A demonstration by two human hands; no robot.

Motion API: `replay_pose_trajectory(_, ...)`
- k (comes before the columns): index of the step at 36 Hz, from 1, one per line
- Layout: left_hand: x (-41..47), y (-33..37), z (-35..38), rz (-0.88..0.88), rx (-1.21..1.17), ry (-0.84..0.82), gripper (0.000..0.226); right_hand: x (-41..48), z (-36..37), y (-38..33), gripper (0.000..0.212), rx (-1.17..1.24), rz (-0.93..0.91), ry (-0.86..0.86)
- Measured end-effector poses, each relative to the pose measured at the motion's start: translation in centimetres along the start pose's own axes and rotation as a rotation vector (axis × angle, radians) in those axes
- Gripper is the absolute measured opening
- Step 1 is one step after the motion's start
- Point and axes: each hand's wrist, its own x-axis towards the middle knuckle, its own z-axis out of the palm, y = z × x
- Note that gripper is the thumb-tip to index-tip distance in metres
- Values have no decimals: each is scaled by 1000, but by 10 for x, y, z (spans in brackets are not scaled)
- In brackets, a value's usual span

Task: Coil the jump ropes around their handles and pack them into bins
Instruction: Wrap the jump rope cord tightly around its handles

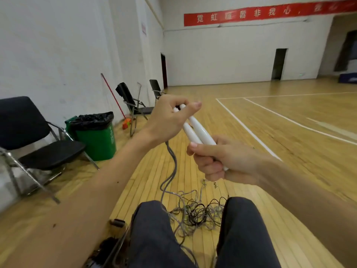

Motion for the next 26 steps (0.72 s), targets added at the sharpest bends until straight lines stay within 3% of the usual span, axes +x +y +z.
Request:
replay_pose_trajectory(7,-56,-8,37,-347,-566,146,61,-15,3,45,22,93,32,-23)
replay_pose_trajectory(10,-85,-13,62,-474,-578,229,53,-21,7,57,22,138,20,-22)
replay_pose_trajectory(12,-100,-17,77,-462,-581,286,39,-23,7,63,24,142,17,20)
replay_pose_trajectory(17,-141,-34,106,-411,-395,280,21,-30,8,90,28,72,106,126)
replay_pose_trajectory(19,-162,-44,113,-417,-295,169,15,-31,6,101,27,22,126,186)
replay_pose_trajectory(23,-183,-57,117,-413,171,-117,43,-29,-4,117,21,-152,152,301)
replay_pose_trajectory(26,-183,-50,113,-408,407,-269,34,-26,-13,127,20,-292,174,358)
